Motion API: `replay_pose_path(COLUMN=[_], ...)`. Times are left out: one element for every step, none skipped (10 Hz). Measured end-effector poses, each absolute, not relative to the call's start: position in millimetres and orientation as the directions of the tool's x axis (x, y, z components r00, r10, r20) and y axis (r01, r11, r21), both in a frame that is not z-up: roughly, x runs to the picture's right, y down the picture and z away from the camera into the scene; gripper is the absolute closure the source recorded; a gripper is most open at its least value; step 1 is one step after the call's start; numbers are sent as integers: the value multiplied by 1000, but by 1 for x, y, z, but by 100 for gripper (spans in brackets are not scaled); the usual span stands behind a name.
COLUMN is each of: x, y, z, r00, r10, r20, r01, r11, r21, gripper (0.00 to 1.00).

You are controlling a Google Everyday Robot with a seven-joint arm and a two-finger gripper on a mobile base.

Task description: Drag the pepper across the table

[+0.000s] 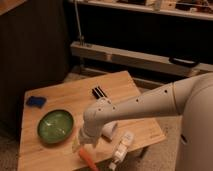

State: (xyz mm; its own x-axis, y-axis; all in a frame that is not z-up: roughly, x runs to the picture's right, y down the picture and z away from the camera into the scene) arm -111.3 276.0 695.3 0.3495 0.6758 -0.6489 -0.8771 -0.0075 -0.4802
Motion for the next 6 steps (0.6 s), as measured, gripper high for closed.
replay_pose_path(x=[-113, -114, -116, -119, -122, -125], y=[281, 284, 288, 292, 295, 299], z=[696, 696, 696, 696, 697, 698], r00=[355, 360, 366, 372, 374, 377], r10=[668, 663, 656, 649, 644, 636], r20=[-654, -657, -660, -663, -667, -673], r01=[-874, -872, -870, -868, -870, -872], r11=[-10, -11, -11, -9, -7, -1], r21=[-485, -489, -493, -496, -494, -489], gripper=[35, 35, 35, 35, 35, 35])
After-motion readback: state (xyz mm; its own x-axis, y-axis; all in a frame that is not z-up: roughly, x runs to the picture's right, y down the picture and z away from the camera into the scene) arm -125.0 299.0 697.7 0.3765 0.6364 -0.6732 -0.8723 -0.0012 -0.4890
